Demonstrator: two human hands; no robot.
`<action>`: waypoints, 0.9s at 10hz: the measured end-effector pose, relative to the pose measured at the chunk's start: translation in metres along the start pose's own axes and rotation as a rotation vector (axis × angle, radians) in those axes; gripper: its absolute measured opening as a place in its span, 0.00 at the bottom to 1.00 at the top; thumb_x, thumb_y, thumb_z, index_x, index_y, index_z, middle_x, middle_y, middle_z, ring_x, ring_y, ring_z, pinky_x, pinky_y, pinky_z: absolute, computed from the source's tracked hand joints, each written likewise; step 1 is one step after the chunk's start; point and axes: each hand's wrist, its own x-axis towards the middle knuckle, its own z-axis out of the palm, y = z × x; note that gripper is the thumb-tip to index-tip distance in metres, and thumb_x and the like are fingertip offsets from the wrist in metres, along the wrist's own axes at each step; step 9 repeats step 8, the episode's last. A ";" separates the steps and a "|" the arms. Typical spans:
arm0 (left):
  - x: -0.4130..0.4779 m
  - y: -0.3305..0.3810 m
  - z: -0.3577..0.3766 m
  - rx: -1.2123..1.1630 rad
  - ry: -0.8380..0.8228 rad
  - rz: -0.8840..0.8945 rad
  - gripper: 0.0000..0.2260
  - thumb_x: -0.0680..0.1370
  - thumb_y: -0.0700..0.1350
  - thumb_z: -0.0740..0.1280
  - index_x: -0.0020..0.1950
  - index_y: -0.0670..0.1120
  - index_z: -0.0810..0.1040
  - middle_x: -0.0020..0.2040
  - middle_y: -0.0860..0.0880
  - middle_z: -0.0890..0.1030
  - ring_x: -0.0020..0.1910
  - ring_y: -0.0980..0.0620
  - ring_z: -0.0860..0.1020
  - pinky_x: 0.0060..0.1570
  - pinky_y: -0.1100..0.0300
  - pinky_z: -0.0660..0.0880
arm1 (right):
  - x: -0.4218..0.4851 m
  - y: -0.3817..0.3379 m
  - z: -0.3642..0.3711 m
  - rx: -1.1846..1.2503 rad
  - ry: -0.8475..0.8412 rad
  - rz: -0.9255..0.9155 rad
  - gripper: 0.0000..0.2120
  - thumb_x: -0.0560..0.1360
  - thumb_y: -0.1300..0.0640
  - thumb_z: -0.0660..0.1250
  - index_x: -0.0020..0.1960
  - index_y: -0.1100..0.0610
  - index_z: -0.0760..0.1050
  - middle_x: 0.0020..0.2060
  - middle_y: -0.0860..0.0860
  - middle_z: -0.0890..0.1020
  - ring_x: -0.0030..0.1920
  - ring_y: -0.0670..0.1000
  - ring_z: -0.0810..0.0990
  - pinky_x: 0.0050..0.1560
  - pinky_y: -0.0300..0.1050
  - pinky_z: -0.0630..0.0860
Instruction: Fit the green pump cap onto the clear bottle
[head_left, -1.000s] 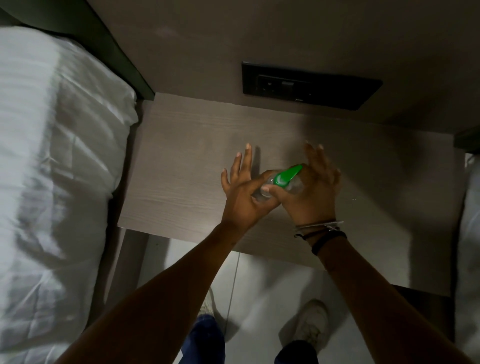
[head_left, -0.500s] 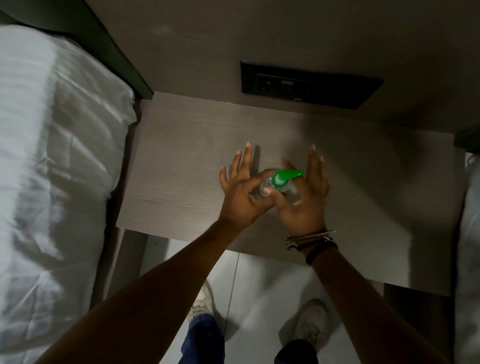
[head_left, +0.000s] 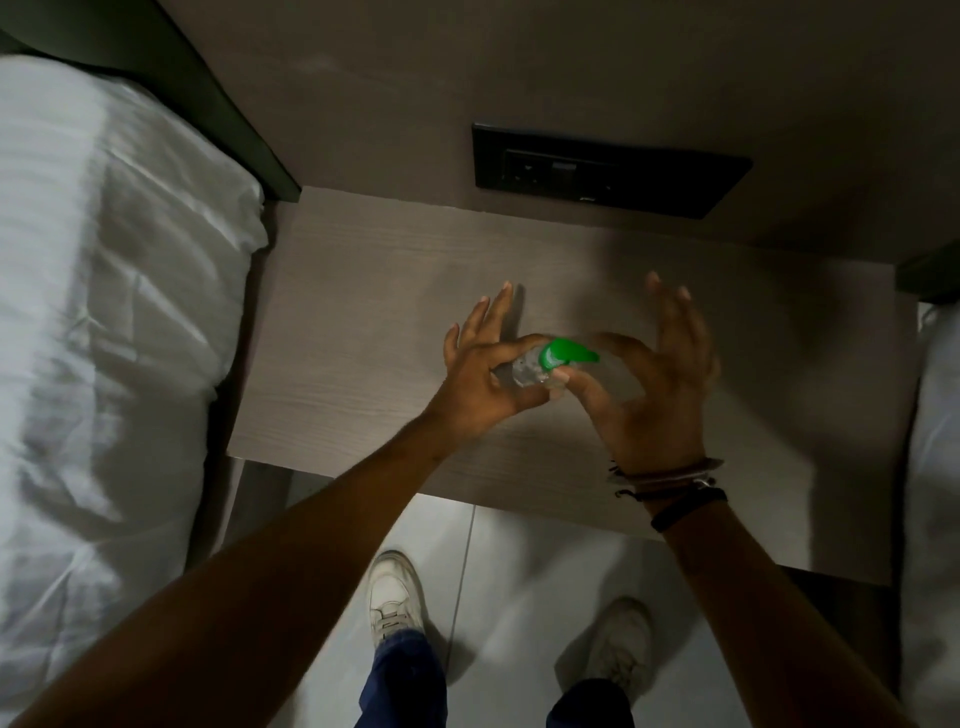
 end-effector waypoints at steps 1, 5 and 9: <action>0.016 -0.006 -0.020 0.002 -0.164 0.011 0.26 0.67 0.56 0.78 0.63 0.65 0.72 0.81 0.49 0.50 0.78 0.49 0.43 0.74 0.41 0.39 | 0.010 -0.009 -0.001 -0.194 -0.015 -0.082 0.15 0.68 0.44 0.69 0.38 0.55 0.82 0.69 0.56 0.72 0.72 0.61 0.64 0.66 0.69 0.59; 0.033 0.019 -0.033 0.036 -0.236 0.062 0.27 0.69 0.49 0.78 0.61 0.66 0.69 0.81 0.48 0.50 0.79 0.44 0.44 0.74 0.38 0.42 | 0.004 -0.047 0.003 -0.308 0.125 0.013 0.19 0.73 0.49 0.66 0.32 0.63 0.80 0.59 0.61 0.80 0.64 0.62 0.74 0.58 0.61 0.69; 0.021 -0.002 -0.034 0.229 -0.338 -0.073 0.54 0.66 0.55 0.79 0.75 0.63 0.39 0.80 0.48 0.35 0.78 0.48 0.36 0.72 0.43 0.33 | -0.025 -0.040 0.001 -0.319 -0.029 0.144 0.27 0.68 0.32 0.64 0.39 0.57 0.81 0.61 0.58 0.79 0.66 0.61 0.71 0.60 0.63 0.67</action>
